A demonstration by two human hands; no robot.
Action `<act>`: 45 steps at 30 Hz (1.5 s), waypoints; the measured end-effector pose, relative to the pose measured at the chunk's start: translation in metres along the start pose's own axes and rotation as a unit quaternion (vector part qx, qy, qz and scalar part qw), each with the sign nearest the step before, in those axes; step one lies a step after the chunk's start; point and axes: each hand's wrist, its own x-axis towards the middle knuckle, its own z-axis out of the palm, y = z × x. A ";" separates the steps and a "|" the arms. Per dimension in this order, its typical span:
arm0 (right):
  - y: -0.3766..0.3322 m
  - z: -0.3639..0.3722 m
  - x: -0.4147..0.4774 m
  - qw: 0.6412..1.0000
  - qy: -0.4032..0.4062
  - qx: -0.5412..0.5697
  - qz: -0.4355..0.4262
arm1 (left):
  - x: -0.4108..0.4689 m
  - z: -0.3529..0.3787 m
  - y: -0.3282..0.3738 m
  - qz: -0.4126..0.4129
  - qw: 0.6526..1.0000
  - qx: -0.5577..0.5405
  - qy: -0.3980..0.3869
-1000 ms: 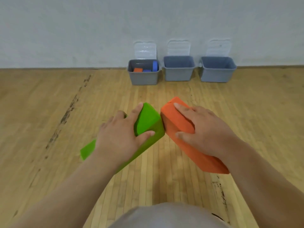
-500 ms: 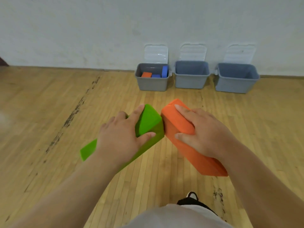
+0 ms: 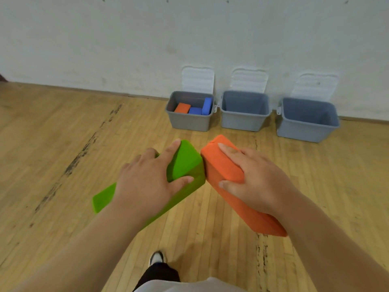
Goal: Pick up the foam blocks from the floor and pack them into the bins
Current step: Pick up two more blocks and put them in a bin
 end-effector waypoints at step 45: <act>0.200 -0.069 0.791 0.995 -0.084 0.043 -0.021 | 0.786 0.065 -0.066 -0.053 0.996 -0.038 -0.064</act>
